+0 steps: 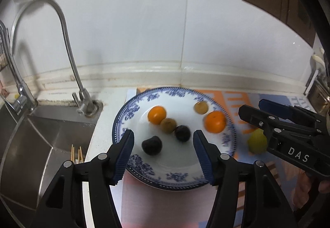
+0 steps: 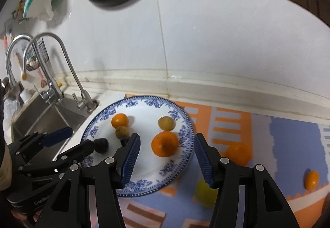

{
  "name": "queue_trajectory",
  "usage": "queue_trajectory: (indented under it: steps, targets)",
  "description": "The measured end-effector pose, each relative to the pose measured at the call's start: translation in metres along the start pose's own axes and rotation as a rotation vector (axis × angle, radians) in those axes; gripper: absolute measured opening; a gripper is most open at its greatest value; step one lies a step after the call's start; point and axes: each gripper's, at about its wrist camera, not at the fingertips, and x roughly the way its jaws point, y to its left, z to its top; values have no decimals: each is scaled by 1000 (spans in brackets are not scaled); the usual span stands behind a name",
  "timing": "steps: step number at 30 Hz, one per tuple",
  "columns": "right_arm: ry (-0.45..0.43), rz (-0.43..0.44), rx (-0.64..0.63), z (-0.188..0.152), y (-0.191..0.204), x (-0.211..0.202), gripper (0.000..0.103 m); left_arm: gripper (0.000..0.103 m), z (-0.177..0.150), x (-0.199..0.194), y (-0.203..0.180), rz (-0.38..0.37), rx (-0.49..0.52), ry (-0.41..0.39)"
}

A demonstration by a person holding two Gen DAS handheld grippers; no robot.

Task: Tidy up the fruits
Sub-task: 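Lower the plum and large orange onto the plate and open both grippers, then move both open grippers away from the plate toward the remaining fruits on the mat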

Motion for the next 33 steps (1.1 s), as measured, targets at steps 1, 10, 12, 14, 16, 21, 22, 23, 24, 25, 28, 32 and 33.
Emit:
queue_trajectory:
  steps: [1,10,12,14,16,21,22,23,24,25,28,32,33]
  targets:
    - [-8,-2,5,0,-2,-6,55,59,1,-6,-3,-5,5,-11]
    - [-90,-43,31,-5,-13,-66,59,64,5,-49,-33,-48,52,-68]
    - [-103,-54,40,-8,-16,-79,60,65,4,-57,-39,-62,54,-77]
    - [-113,-59,50,-11,-19,-90,60,65,3,-66,-44,-76,58,-84]
    - [-125,-70,54,-14,-21,-101,61,65,2,-74,-51,-91,68,-93]
    - [-154,-101,81,-25,-28,-131,64,67,-1,-92,-66,-125,94,-115]
    - [-159,-108,85,-27,-30,-136,64,67,-3,-96,-70,-133,104,-120]
    - [-166,-117,90,-30,-31,-143,64,68,-4,-100,-74,-138,112,-126]
    - [-171,-123,94,-32,-32,-149,64,69,-4,-103,-77,-143,118,-129]
    - [-174,-130,98,-33,-34,-153,64,69,-4,-106,-81,-151,123,-134]
    - [-186,-152,116,-40,-39,-169,64,71,-6,-115,-92,-175,144,-148]
    - [-200,-187,142,-49,-47,-187,65,73,-8,-125,-109,-199,190,-173]
    - [-203,-199,152,-53,-50,-192,67,73,-9,-127,-114,-210,204,-179]
